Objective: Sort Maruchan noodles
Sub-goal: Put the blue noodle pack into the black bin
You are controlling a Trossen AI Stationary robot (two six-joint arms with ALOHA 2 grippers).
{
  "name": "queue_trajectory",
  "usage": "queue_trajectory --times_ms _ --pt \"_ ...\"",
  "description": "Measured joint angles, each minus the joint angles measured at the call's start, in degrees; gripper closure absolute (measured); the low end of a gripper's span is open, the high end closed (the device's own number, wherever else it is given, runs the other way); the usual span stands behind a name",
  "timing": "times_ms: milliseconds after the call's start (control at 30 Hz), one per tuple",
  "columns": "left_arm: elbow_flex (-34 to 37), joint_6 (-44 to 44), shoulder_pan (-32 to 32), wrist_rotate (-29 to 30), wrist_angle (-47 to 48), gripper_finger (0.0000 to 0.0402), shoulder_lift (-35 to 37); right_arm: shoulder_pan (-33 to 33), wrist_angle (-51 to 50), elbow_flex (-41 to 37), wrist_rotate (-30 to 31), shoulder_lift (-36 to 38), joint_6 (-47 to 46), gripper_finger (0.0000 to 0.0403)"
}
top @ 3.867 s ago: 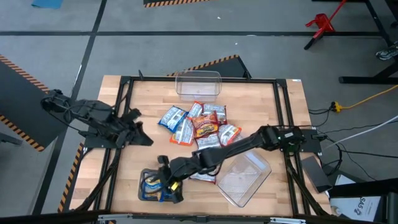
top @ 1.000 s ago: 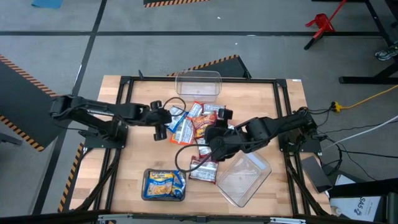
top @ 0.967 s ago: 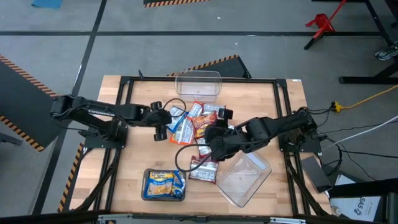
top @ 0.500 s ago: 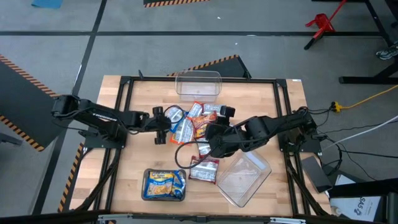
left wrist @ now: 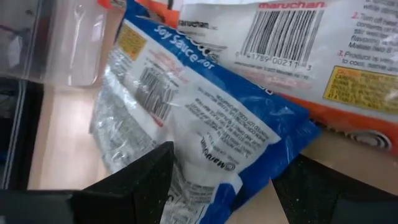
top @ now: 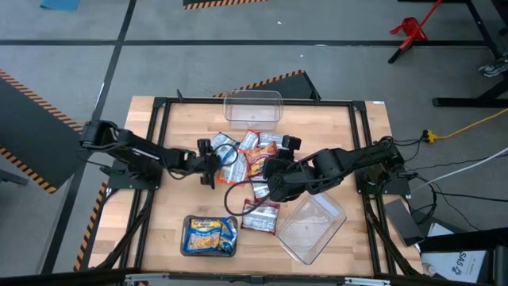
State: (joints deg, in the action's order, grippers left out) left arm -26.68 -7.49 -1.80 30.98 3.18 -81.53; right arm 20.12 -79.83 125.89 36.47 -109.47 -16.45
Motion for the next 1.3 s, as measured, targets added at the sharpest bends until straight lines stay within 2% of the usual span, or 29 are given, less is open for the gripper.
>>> queue_trajectory --times_ms 100,167,467,600,833,967,1167,1300 --pt "-0.4 3.7 0.0 0.2 -0.7 0.0157 -2.2 0.0 -0.1 0.0 0.0 0.0 -0.2 0.0239" --pt "-0.4 4.9 0.0 0.4 -0.8 0.0175 -3.4 0.0 -0.1 0.0 0.0 0.0 -0.2 0.0239" --pt "-0.3 8.0 -0.2 2.9 -0.1 0.0336 -3.8 0.1 -1.8 0.0 -1.4 0.0 -3.1 0.0239" --pt "-1.6 11.6 -1.3 2.4 3.1 0.0385 -3.2 0.1 -1.8 0.0 -1.7 0.0 -3.2 0.0239" --pt "-7.5 19.9 -4.4 -0.2 16.5 0.0394 0.4 0.1 -2.3 0.1 -3.5 0.0 -3.2 0.0239" --pt "-12.6 26.7 -5.9 -3.9 26.4 0.0394 3.8 0.1 -2.7 0.1 -5.9 0.1 -3.3 0.0239" --pt "-22.4 35.2 -8.0 -8.2 39.1 0.0394 11.1 0.2 -3.3 0.1 -7.2 1.6 -4.5 0.0239" --pt "-28.2 41.6 -9.3 -12.2 44.0 0.0394 16.4 0.5 -5.0 0.1 -9.0 3.0 -6.0 0.0239"
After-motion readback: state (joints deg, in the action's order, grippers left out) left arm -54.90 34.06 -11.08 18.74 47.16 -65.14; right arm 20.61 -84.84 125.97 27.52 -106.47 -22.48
